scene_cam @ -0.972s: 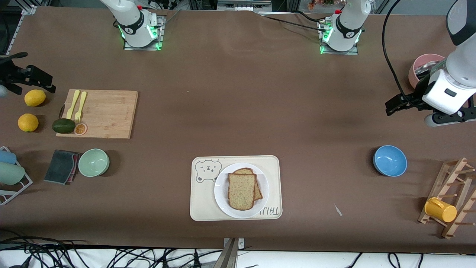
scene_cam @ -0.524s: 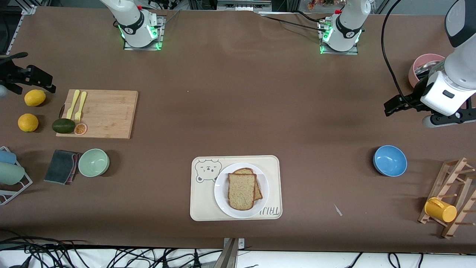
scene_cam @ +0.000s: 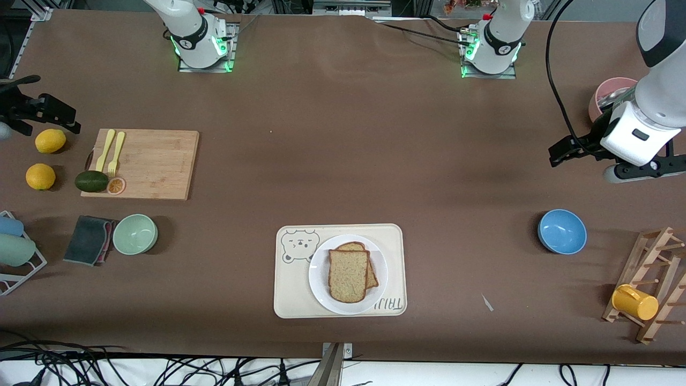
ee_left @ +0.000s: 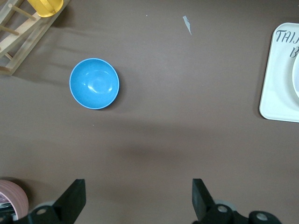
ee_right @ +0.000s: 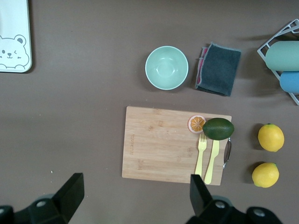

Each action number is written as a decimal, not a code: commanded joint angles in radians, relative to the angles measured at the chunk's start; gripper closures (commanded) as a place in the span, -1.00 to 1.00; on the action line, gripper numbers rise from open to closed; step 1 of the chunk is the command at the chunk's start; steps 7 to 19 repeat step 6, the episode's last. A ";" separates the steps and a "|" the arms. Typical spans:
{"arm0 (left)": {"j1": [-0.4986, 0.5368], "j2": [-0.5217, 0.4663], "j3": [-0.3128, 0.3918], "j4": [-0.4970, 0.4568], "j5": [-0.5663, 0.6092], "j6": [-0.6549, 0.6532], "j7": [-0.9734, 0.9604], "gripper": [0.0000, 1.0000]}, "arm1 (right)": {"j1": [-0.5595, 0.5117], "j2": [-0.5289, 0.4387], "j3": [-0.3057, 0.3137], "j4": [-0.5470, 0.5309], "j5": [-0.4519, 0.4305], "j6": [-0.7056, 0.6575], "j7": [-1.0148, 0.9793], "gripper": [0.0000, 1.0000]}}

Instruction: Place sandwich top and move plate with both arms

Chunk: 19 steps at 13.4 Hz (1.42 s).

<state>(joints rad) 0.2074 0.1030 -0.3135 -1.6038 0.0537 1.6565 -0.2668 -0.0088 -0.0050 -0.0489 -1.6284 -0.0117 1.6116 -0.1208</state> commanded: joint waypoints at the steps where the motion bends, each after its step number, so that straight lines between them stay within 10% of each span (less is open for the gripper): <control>1: -0.002 0.021 -0.003 0.030 -0.028 -0.017 -0.006 -1.00 | 0.003 -0.010 0.000 0.002 -0.004 -0.015 0.006 -1.00; 19: -0.008 0.021 -0.004 0.030 -0.029 -0.017 -0.008 -1.00 | 0.003 -0.010 0.000 0.002 -0.004 -0.015 0.004 -1.00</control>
